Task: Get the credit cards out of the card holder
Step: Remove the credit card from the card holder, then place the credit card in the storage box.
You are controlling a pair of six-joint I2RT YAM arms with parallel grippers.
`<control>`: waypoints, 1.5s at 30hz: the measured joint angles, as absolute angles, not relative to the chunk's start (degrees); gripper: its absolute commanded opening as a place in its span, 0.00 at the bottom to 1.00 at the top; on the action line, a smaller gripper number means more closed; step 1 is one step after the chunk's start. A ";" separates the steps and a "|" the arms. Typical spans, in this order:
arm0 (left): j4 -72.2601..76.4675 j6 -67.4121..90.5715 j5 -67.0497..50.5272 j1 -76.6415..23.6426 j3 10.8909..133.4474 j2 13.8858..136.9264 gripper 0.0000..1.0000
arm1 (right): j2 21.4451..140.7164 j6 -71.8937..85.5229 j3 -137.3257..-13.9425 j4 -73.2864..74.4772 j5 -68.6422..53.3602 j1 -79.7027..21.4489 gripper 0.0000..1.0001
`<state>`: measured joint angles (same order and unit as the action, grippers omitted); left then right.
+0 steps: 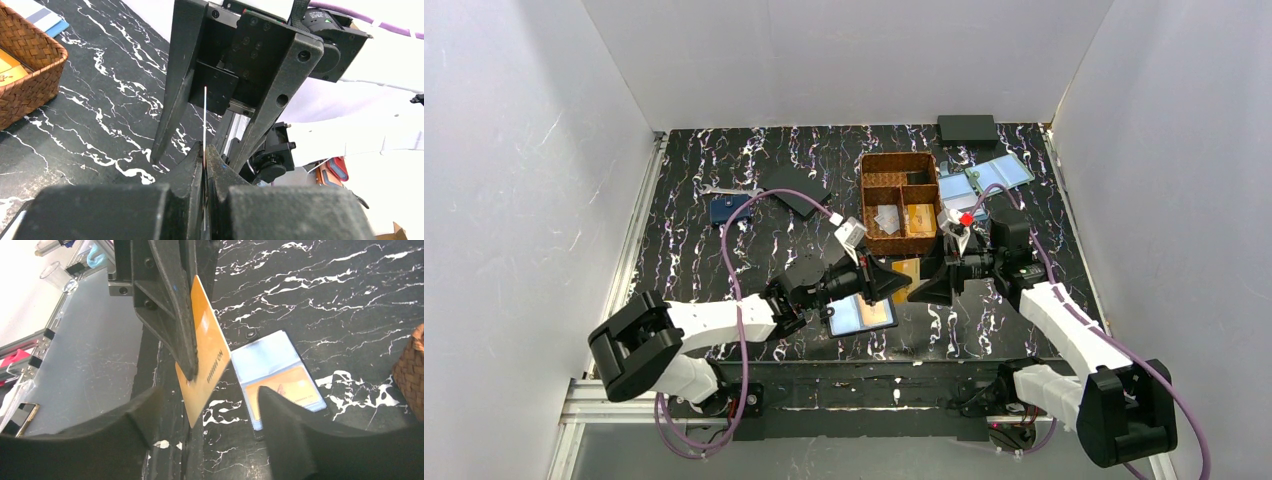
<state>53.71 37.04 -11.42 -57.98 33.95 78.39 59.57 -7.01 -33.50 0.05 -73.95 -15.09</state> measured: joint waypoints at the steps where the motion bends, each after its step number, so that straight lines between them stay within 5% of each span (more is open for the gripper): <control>1: 53.93 37.04 -11.42 -57.98 34.15 78.72 0.00 | 59.70 -6.20 -33.45 -0.91 -74.06 -15.25 0.40; 4: 54.54 37.04 -11.35 -57.98 34.63 79.37 0.09 | 59.79 -4.19 -33.15 -3.11 -75.48 -15.53 0.05; 8: 55.16 36.42 -7.86 -58.11 32.53 76.90 0.91 | 59.94 -3.36 -33.12 -4.47 -77.17 -14.74 0.01; 9: 55.18 36.40 -5.76 -58.11 30.44 74.48 0.98 | 59.92 -3.36 -33.12 -4.54 -76.93 -13.69 0.01; 15: 40.42 38.87 3.31 -56.01 13.19 41.71 0.98 | 67.16 -7.49 -44.23 7.11 -56.29 -8.10 0.01; 22: 32.03 45.58 4.89 -55.59 2.48 23.77 0.98 | 83.83 -9.89 -63.70 18.28 -40.23 -7.55 0.01; 31: 24.82 48.18 5.02 -55.59 2.37 22.04 0.98 | 98.02 -11.29 -73.87 29.43 -33.21 -7.64 0.02; 45: 23.35 50.17 4.47 -55.59 2.85 23.59 0.98 | 103.74 -11.62 -78.11 33.69 -33.63 -9.78 0.11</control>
